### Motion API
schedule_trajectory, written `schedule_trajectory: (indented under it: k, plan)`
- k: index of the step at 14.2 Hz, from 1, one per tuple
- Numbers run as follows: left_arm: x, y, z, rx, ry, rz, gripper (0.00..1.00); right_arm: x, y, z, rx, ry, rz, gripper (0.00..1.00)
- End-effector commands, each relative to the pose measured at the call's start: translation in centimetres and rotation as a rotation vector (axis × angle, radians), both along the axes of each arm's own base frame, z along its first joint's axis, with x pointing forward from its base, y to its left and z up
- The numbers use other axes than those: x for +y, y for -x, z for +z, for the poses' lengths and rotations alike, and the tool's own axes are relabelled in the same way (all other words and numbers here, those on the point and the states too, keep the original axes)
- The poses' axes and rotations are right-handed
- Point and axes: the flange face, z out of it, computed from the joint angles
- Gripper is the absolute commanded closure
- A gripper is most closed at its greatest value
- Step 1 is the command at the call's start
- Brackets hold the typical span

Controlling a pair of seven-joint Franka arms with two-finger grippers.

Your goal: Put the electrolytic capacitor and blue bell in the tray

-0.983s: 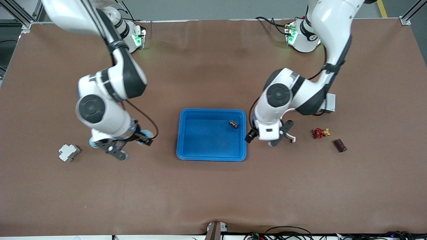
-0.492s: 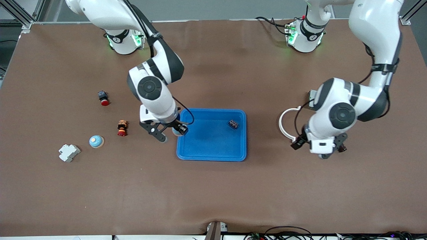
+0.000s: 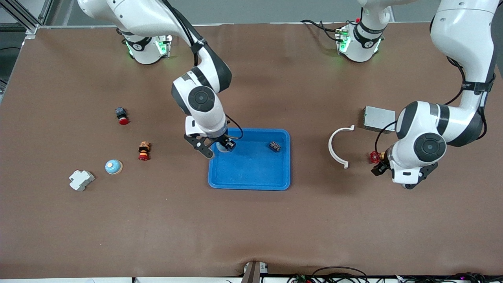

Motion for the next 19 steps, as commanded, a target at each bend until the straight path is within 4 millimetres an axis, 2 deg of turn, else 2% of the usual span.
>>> schedule_trajectory:
  k: [1,2,4,6,7,8,10,13,14,15,18,19]
  plan:
    - [1.7,-0.2,-1.6,0.017,0.007,-0.041,0.0,1.6,1.0,-1.3,-0.018,-0.003,-0.035,1.0]
    - [2.0,-0.2,-2.3,0.02,0.013,-0.051,0.0,2.1,1.3,-1.5,-0.02,-0.005,-0.038,1.0]
    - [4.4,-0.5,-3.3,0.015,0.027,-0.051,0.0,2.6,1.6,-1.4,-0.023,-0.009,-0.047,1.0]
    - [5.9,-0.9,-4.4,-0.006,0.033,-0.091,0.0,3.2,2.2,-2.0,-0.016,-0.003,-0.039,1.0]
    - [6.3,-1.3,-5.6,-0.012,0.024,-0.106,0.09,3.4,2.2,-2.4,-0.014,0.0,-0.046,1.0]
    - [6.5,-1.6,-6.6,-0.019,0.017,-0.122,0.12,3.5,2.3,-2.9,-0.017,-0.002,-0.051,1.0]
    - [8.5,-2.0,-8.0,-0.059,-0.017,-0.159,0.14,3.9,2.6,-4.3,-0.019,-0.002,-0.047,1.0]
    - [8.9,-2.0,-9.3,-0.071,-0.027,-0.188,0.15,4.0,2.5,-5.9,-0.025,-0.006,-0.058,1.0]
    - [9.3,-1.9,-9.5,-0.068,-0.03,-0.185,0.16,4.2,2.4,-5.9,-0.027,-0.008,-0.056,1.0]
    - [9.6,-1.8,-9.5,-0.066,-0.029,-0.181,0.22,4.1,2.3,-6.1,-0.027,-0.007,-0.057,1.0]
    - [9.8,-1.5,-10.0,-0.056,-0.043,-0.198,0.76,4.1,2.4,-7.0,-0.02,0.002,-0.056,1.0]
    - [9.8,-1.5,-9.8,-0.059,-0.045,-0.197,0.9,4.1,2.4,-7.3,-0.017,0.005,-0.057,1.0]
